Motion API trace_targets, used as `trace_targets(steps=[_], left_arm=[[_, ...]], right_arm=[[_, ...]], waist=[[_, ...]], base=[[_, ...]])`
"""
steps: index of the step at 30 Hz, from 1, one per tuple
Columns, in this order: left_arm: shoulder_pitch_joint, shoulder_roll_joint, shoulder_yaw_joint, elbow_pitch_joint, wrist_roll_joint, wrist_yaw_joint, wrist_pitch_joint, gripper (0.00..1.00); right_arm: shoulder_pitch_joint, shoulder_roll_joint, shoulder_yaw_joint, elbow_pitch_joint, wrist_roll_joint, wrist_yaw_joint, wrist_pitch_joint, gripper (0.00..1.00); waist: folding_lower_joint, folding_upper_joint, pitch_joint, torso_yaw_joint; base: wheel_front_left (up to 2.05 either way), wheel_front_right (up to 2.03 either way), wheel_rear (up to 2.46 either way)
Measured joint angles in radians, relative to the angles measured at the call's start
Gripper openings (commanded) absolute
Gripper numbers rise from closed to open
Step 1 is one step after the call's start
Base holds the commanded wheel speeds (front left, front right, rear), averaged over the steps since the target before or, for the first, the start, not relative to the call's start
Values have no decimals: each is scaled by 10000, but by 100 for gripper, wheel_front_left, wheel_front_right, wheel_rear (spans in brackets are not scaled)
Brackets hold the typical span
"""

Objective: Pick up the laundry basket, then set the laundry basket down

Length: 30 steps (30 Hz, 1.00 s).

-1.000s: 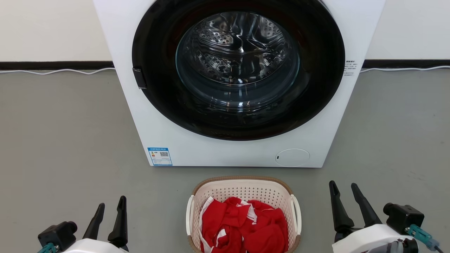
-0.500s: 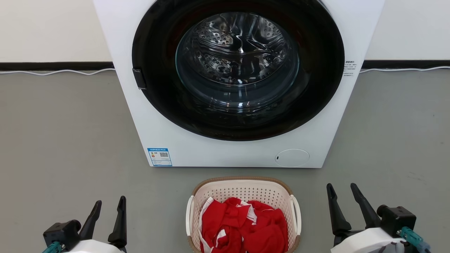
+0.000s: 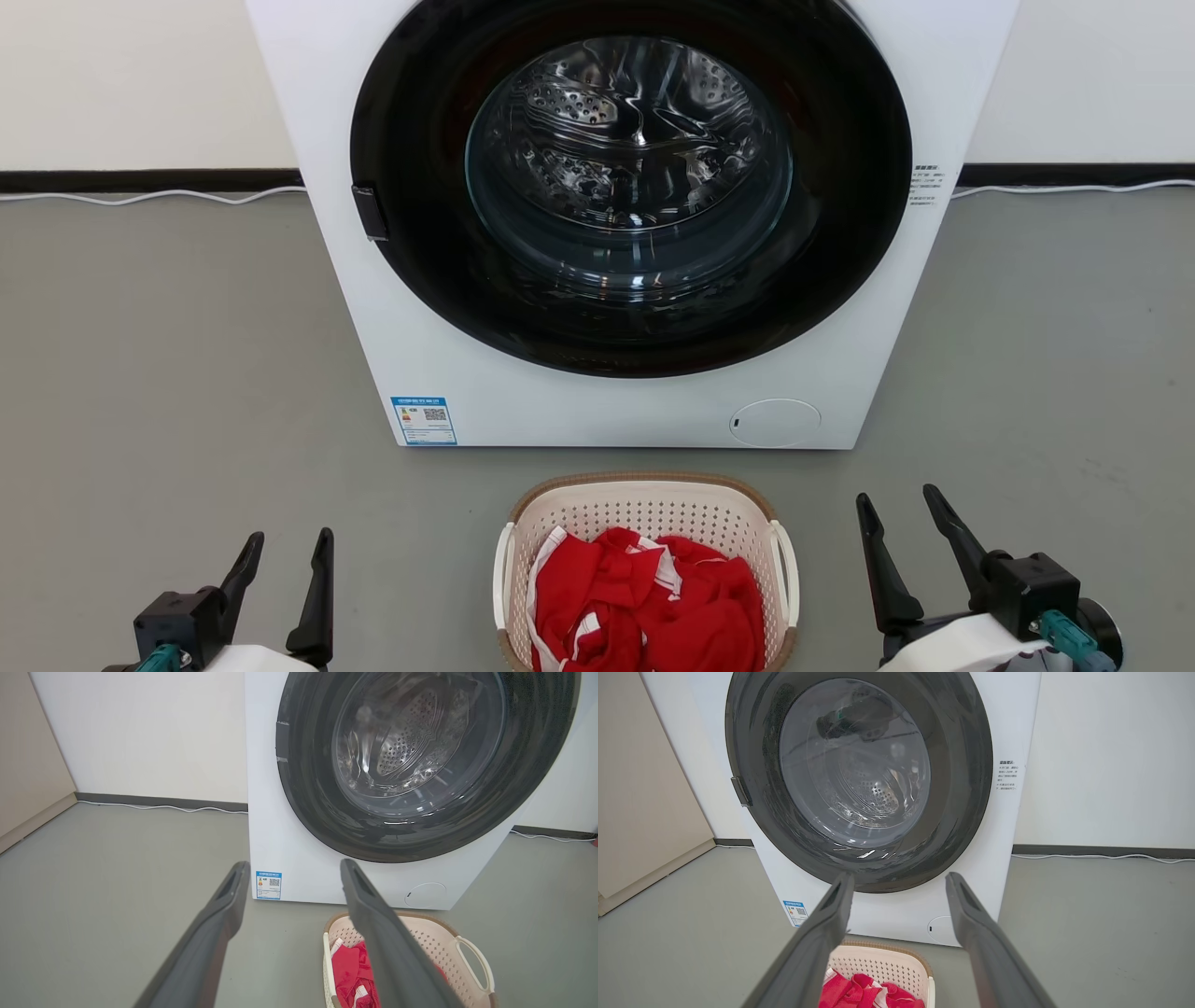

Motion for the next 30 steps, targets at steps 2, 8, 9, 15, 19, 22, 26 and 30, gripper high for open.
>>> trace_targets(steps=[2,8,9,15,19,22,26,30], left_arm=[[1,8,0,13,146,0,-2,100],[5,10,6,35,144,0,-2,100],[5,12,4,42,144,0,-2,100],[5,13,8,104,123,0,-2,100],[5,15,8,146,109,-2,-4,100],[5,15,6,169,54,-2,-29,100],[5,13,6,184,35,-4,-29,100],[5,13,6,196,27,-42,-29,100]], right_arm=[[1,0,4,12,-94,0,-23,100],[8,-2,-8,29,-94,0,-25,100],[8,-2,-10,33,-92,0,-25,100],[10,-2,-25,46,-92,0,-25,100],[10,-2,-44,52,-92,0,-25,100],[10,-2,-52,54,-92,0,-25,100],[10,-2,-52,61,-90,0,-25,100],[9,-2,-56,69,-88,0,-25,100]], waist=[[0,0,-10,1],[0,0,-6,4],[0,0,1,4],[0,0,38,11],[0,0,56,22],[0,0,72,31],[0,0,87,41],[0,0,136,47]], base=[[0,0,0],[0,0,0],[0,0,0],[0,0,0],[0,0,0],[0,0,0],[0,0,0],[0,0,0]])
